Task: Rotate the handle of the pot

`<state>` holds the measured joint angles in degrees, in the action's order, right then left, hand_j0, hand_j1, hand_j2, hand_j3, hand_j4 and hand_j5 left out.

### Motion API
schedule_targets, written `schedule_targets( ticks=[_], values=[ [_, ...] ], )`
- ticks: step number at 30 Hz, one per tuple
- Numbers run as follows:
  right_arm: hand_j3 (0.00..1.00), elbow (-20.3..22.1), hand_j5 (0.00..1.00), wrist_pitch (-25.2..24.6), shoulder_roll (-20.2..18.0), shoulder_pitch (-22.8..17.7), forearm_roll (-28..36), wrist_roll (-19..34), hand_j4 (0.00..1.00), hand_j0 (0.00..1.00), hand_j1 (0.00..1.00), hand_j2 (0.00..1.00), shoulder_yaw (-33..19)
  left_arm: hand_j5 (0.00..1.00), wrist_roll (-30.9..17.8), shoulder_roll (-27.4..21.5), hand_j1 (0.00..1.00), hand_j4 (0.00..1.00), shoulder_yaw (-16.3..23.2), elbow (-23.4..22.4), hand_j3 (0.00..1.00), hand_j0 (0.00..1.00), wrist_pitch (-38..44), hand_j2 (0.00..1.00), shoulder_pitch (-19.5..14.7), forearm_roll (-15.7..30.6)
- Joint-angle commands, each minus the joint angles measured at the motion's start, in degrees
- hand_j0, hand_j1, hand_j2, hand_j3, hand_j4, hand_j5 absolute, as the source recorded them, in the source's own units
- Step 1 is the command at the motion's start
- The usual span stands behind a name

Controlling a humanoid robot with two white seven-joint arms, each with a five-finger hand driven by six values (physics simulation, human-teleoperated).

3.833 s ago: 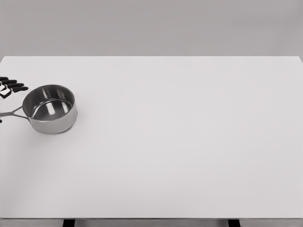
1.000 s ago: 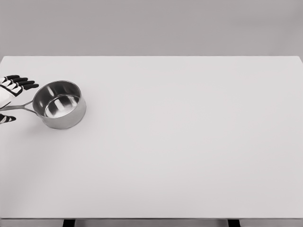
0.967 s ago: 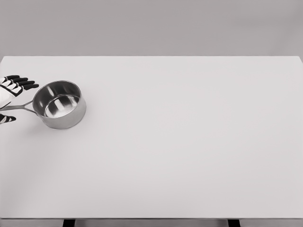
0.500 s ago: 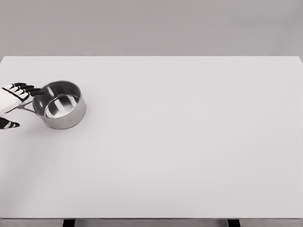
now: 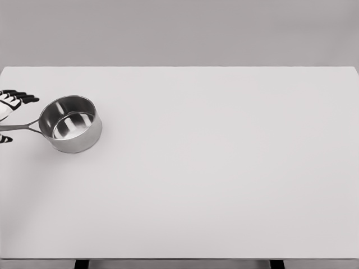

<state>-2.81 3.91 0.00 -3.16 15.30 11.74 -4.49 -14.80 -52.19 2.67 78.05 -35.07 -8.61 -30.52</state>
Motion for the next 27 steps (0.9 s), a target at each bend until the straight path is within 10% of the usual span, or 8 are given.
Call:
schedule_targets(
  ticks=[1,27],
  values=[
    [1.0,0.0,1.0,0.0,0.0,0.0,0.0,0.0,1.0,1.0,1.0,1.0,0.0,1.0,0.0,0.3,1.0,1.0,0.1,-0.8,1.0,1.0,0.1,1.0,0.0,0.1],
    [1.0,0.0,1.0,0.0,0.0,0.0,0.0,-0.1,1.0,1.0,1.0,1.0,0.0,1.0,-0.1,2.7,1.0,1.0,0.4,-8.4,1.0,1.0,0.1,1.0,-4.7,-0.2]
  ],
)
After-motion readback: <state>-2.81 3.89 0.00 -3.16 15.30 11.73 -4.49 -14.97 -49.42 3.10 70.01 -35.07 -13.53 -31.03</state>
